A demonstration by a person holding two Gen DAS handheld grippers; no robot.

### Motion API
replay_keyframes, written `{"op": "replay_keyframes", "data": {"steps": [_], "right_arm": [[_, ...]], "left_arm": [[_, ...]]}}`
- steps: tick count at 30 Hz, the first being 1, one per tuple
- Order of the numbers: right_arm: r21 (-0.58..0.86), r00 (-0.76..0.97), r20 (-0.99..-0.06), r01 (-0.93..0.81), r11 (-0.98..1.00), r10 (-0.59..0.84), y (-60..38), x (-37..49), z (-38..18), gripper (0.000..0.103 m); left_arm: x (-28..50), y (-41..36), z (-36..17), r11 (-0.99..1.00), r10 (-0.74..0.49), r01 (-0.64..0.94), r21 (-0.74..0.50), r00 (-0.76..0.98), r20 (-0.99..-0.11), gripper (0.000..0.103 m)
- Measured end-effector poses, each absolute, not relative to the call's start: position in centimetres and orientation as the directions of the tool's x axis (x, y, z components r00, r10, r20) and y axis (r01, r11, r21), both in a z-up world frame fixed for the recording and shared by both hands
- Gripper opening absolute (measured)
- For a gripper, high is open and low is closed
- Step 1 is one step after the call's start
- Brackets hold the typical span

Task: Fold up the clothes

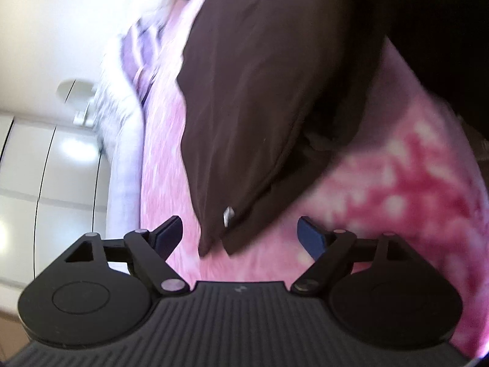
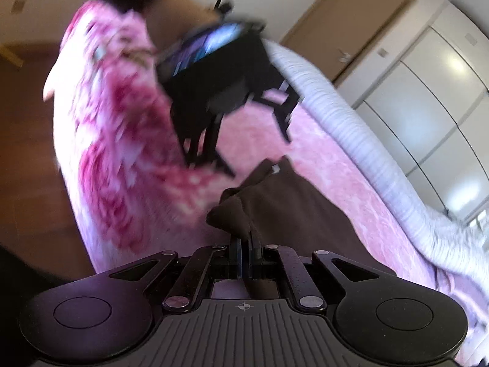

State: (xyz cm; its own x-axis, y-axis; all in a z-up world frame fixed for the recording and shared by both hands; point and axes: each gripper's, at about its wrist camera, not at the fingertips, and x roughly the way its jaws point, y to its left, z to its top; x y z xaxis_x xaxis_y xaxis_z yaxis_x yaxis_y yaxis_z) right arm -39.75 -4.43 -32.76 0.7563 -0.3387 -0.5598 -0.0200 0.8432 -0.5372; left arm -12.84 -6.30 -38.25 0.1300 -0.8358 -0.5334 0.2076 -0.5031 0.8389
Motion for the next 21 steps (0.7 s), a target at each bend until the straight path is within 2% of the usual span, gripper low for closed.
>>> {"op": "replay_keyframes", "data": {"steps": [7, 8, 9, 10, 12, 15, 21], "right_arm": [[-0.503, 0.775, -0.521, 0.06, 0.862, -0.358, -5.1, -40.8, -30.1, 0.002], [-0.5, 0.774, -0.523, 0.059, 0.864, -0.356, -5.2, -40.8, -30.0, 0.002], [-0.497, 0.774, -0.526, 0.058, 0.866, -0.354, -5.3, -40.8, -30.0, 0.002], [-0.498, 0.77, -0.535, 0.045, 0.866, -0.348, -5.3, -40.7, -30.3, 0.002], [-0.498, 0.765, -0.551, 0.021, 0.867, -0.335, -5.2, -40.4, -30.8, 0.002], [-0.487, 0.762, -0.567, -0.004, 0.873, -0.313, -5.1, -40.2, -31.2, 0.002], [-0.433, 0.77, -0.593, -0.058, 0.9, -0.235, -4.7, -40.4, -30.8, 0.002]], "left_arm": [[-12.3, -9.3, -39.1, -0.508, -0.859, 0.056, 0.859, 0.046, -0.511, 0.08], [-12.3, -9.7, -39.2, -0.507, -0.86, 0.04, 0.861, 0.038, -0.509, 0.074], [-12.3, -10.1, -39.4, -0.515, -0.856, 0.029, 0.857, 0.033, -0.516, 0.06], [-12.2, -10.5, -39.5, -0.532, -0.846, 0.018, 0.846, 0.036, -0.532, 0.052], [-12.0, -11.1, -39.8, -0.556, -0.83, 0.008, 0.831, 0.043, -0.556, 0.011], [-11.6, -11.4, -39.9, -0.568, -0.822, 0.017, 0.823, 0.051, -0.568, 0.007], [-11.4, -9.0, -38.0, -0.544, -0.832, 0.086, 0.835, 0.075, -0.55, 0.005]]}}
